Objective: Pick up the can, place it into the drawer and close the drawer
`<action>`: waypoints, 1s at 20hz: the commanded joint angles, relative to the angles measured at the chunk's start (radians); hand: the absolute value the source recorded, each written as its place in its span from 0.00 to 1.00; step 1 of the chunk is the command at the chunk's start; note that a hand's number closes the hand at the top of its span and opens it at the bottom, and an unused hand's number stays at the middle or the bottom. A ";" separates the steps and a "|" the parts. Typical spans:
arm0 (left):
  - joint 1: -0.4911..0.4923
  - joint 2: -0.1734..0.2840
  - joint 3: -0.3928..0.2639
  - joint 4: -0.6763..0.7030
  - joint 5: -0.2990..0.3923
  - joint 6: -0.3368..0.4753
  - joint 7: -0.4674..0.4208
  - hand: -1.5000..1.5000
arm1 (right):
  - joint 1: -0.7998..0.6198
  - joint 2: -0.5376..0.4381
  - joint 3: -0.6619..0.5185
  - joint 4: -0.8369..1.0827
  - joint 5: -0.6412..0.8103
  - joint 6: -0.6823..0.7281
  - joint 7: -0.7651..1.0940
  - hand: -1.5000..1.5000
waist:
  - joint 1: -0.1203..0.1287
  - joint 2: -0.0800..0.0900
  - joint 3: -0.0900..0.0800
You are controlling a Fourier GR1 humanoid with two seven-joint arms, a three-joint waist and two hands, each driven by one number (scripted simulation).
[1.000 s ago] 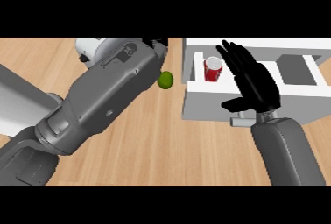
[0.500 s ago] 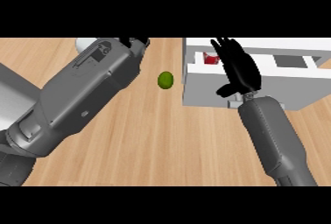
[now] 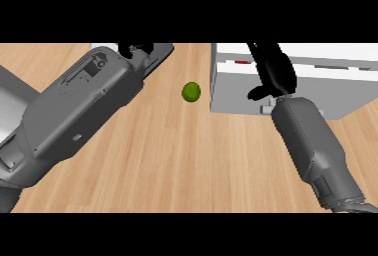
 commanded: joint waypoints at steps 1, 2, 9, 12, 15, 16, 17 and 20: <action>0.022 0.046 0.009 -0.047 -0.016 -0.009 0.023 0.00 | -0.045 -0.003 -0.045 0.150 -0.001 -0.097 0.001 0.00 | 0.007 0.022 0.016; 0.020 0.024 0.021 -0.041 -0.007 -0.012 0.015 0.00 | -0.062 -0.020 -0.068 0.168 -0.020 -0.123 -0.020 0.00 | 0.011 0.029 0.016; 0.019 0.108 0.016 -0.134 -0.029 -0.017 0.112 0.00 | -0.166 -0.027 -0.089 0.306 0.006 -0.209 -0.009 0.00 | 0.019 0.026 0.016; 0.056 0.107 0.008 -0.169 -0.035 -0.027 0.100 0.00 | -0.236 -0.040 -0.096 0.341 0.023 -0.213 0.034 0.00 | 0.042 0.032 0.016; 0.059 0.092 0.017 -0.186 -0.041 0.000 0.101 0.00 | -0.267 -0.086 -0.114 0.368 0.015 -0.212 0.018 0.00 | 0.045 0.037 0.016; 0.065 0.068 -0.006 -0.183 -0.063 0.021 0.091 0.00 | -0.278 -0.041 -0.093 0.384 0.040 -0.228 0.051 0.00 | 0.036 0.035 0.016; 0.086 0.086 0.009 -0.198 -0.056 -0.001 0.082 0.00 | -0.304 -0.074 -0.106 0.386 0.031 -0.209 0.053 0.00 | 0.042 0.037 0.016; 0.098 0.102 -0.007 -0.246 -0.061 0.025 0.122 0.00 | -0.343 -0.093 -0.108 0.406 0.037 -0.181 0.076 0.00 | 0.058 0.032 0.016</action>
